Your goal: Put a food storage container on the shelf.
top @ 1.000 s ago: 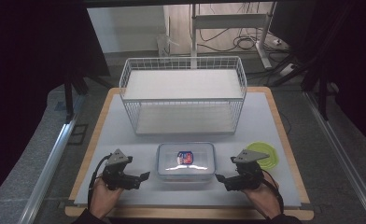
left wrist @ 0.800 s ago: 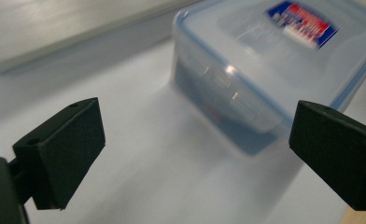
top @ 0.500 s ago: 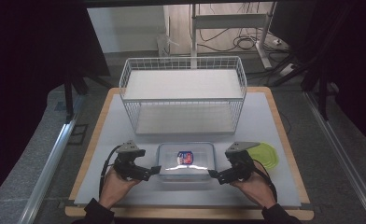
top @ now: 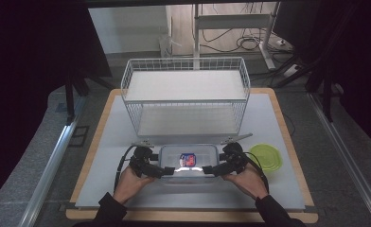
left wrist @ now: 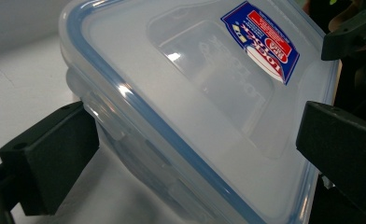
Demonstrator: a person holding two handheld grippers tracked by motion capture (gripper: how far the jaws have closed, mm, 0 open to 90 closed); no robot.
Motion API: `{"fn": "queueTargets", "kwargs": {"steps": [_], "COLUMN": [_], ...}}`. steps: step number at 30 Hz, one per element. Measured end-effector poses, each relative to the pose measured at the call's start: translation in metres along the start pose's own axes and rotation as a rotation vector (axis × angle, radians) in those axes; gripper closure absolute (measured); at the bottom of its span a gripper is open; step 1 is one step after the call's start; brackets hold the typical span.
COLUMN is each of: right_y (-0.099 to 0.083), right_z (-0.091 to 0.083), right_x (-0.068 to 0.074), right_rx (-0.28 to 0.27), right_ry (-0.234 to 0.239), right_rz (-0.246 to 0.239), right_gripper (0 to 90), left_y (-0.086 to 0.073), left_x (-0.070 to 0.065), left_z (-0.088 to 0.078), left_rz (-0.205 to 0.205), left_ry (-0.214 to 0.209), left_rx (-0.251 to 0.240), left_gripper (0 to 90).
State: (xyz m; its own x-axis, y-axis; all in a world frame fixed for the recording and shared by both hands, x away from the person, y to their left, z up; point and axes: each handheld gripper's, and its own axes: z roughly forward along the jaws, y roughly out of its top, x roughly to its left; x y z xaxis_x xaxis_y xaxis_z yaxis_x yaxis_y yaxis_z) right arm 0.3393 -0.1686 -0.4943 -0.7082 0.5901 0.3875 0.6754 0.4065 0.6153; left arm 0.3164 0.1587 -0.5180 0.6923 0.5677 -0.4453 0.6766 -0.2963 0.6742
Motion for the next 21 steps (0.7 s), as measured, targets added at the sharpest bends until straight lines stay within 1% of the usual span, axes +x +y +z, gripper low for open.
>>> {"fn": "queueTargets", "kwargs": {"steps": [2, 4, 5, 7, 8, 10, 11, 13, 14, 16, 17, 20, 21], "right_y": [-0.001, -0.002, -0.003, -0.005, -0.007, -0.011, -0.013, -0.02, -0.022, -0.026, -0.027, -0.027, -0.028], "right_z": [0.001, -0.002, -0.003, -0.006, -0.008, -0.011, -0.013, -0.018, -0.02, -0.025, -0.027, -0.03, -0.031], "right_x": [-0.001, 0.002, 0.005, 0.011, 0.014, 0.018, 0.019, 0.021, 0.022, 0.023, 0.023, 0.02, 0.018], "right_rx": [-0.001, -0.004, -0.006, -0.01, -0.01, -0.015, -0.017, -0.024, -0.03, -0.053, -0.061, -0.078, -0.081], "right_ry": [0.011, 0.001, -0.012, -0.038, -0.045, -0.05, -0.048, -0.037, -0.037, -0.032, -0.03, -0.012, -0.001], "right_rz": [0.019, 0.015, 0.005, -0.017, -0.021, -0.026, -0.026, -0.033, -0.031, -0.03, -0.033, -0.013, -0.005], "right_gripper": [4.4, 6.7, 7.4, 9.4, 10.9, 14.5, 16.5, 21.5, 23.9, 29.4, 31.9, 36.2, 37.7], "left_y": [0.0, -0.001, -0.001, -0.004, -0.006, -0.011, -0.014, -0.018, -0.021, -0.025, -0.026, -0.028, -0.029], "left_x": [-0.006, -0.012, -0.014, -0.017, -0.018, -0.023, -0.026, -0.028, -0.027, -0.026, -0.026, -0.028, -0.028], "left_z": [-0.001, -0.002, -0.004, -0.008, -0.01, -0.014, -0.016, -0.022, -0.026, -0.031, -0.031, -0.031, -0.03], "left_rz": [0.003, 0.023, 0.035, 0.052, 0.052, 0.075, 0.074, 0.05, 0.038, 0.022, 0.016, 0.0, -0.014], "left_ry": [0.023, 0.047, 0.057, 0.072, 0.072, 0.082, 0.088, 0.09, 0.078, 0.058, 0.055, 0.053, 0.045], "left_rx": [0.009, 0.012, 0.009, -0.014, -0.024, -0.03, -0.041, -0.081, -0.104, -0.13, -0.133, -0.128, -0.123], "left_gripper": [0.0, 0.0, 0.3, 3.9, 6.7, 9.4, 10.8, 19.4, 23.6, 31.9, 34.3, 34.7, 34.3]}}
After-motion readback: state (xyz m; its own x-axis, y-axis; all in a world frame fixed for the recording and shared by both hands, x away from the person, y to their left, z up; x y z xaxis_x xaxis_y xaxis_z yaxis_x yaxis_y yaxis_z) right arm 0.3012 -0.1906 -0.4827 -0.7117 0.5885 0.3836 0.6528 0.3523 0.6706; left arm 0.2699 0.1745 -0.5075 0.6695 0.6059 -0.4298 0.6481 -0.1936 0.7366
